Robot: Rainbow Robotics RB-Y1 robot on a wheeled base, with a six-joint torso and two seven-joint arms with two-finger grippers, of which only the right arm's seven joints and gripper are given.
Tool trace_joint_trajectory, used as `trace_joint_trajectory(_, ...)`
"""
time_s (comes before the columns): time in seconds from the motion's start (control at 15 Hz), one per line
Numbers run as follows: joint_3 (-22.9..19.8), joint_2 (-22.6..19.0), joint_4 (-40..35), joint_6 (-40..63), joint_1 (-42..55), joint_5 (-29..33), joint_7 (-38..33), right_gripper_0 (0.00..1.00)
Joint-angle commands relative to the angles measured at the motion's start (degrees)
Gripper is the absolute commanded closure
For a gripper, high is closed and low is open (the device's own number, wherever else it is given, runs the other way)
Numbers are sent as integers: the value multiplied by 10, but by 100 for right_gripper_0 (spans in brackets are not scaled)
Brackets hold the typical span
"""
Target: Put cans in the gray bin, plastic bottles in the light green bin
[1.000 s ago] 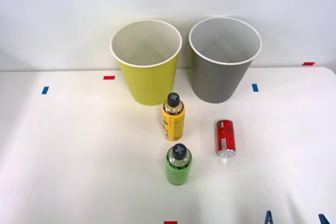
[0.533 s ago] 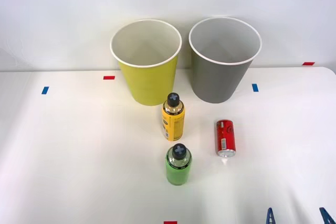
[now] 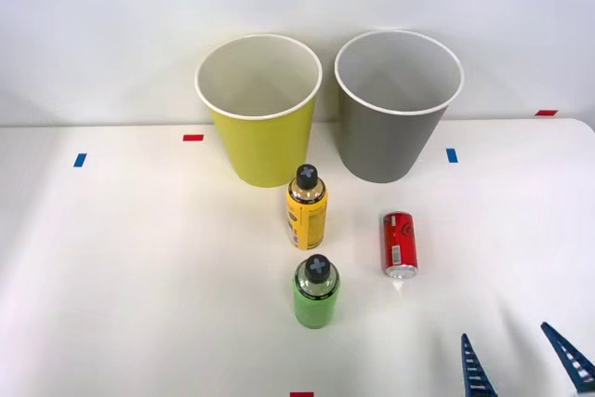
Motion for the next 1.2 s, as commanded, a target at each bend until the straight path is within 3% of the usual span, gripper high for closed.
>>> trace_joint_trajectory(0.07,-6,-44,-179,297,-23,-65,-10,0)
trace_joint_trajectory(0.33,-14,-56,-234,505,-117,-89,-52,0)
trace_joint_trajectory(0.67,-5,-44,-278,802,-280,-53,-149,0)
trace_joint_trajectory(1.07,3,11,-279,1086,-452,-18,-244,0)
trace_joint_trajectory(1.2,17,12,-251,1128,-499,-8,-273,0)
